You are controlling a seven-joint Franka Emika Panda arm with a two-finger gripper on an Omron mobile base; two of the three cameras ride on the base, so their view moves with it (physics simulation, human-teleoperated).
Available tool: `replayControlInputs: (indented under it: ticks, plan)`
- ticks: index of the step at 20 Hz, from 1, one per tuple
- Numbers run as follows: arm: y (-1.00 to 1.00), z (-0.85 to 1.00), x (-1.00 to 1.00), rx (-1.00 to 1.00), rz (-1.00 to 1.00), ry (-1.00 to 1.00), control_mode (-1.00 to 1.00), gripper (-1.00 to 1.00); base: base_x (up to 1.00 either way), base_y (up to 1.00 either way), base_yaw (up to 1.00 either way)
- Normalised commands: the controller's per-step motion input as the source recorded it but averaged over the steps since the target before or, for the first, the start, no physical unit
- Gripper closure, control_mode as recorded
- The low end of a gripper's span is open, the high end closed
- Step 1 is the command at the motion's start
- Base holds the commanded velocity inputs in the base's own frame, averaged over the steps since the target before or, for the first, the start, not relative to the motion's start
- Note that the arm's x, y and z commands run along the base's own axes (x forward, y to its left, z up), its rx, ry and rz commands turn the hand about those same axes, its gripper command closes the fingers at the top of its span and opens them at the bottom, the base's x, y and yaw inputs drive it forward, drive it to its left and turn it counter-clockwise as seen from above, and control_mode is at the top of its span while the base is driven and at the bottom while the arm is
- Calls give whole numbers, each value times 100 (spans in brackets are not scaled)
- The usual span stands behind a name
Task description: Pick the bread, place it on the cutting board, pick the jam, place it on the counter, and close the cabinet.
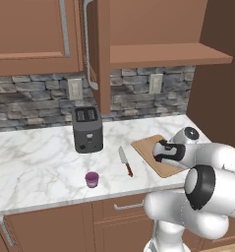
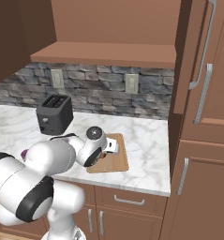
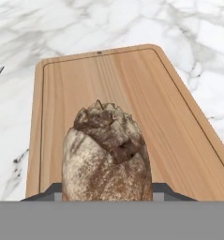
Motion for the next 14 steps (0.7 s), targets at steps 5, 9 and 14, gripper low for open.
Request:
replayControlInputs:
  ticks: [5,9,14]
  plan:
    - [0,0,0,0,1,2,-100,100,0,0,0]
    - [0,0,0,0,1,0,-100,100,0,0,0]
    - [0,0,0,0,0,0,-100,-100,0,0,0]
